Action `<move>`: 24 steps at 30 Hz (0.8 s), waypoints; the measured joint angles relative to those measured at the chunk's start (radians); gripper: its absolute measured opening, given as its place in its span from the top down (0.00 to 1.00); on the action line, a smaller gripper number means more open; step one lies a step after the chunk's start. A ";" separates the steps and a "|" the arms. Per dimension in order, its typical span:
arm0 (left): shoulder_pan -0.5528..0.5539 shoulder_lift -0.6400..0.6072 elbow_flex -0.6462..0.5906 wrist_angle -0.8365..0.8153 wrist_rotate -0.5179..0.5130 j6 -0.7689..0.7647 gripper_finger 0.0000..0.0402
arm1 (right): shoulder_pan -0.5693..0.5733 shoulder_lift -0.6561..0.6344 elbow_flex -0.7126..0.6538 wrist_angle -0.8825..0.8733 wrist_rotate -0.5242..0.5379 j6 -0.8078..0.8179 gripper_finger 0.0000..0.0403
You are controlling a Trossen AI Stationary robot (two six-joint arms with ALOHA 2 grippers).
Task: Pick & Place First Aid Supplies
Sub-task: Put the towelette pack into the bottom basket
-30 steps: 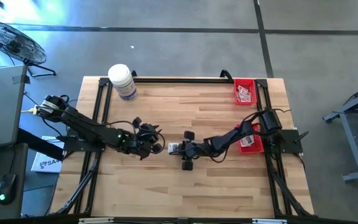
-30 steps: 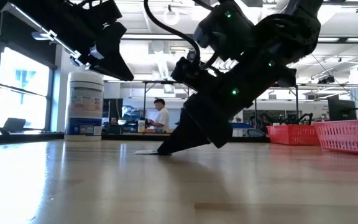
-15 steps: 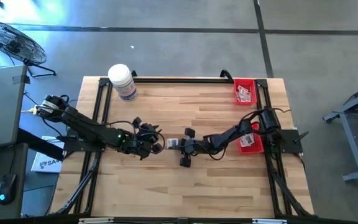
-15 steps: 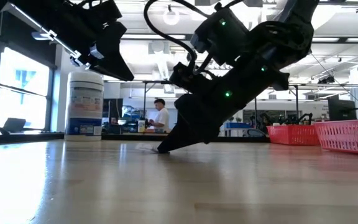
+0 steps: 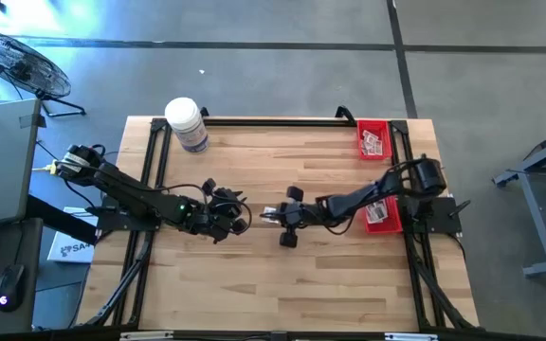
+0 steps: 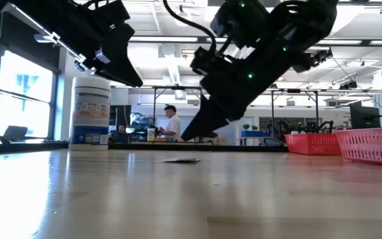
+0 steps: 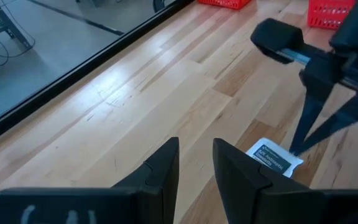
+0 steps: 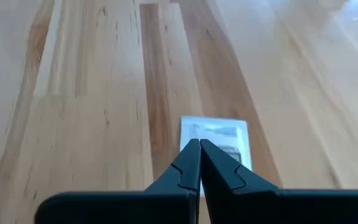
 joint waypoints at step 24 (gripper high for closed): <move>0.000 0.000 0.000 0.009 0.020 0.000 0.76 | -0.030 0.090 0.006 0.026 -0.048 -0.067 0.69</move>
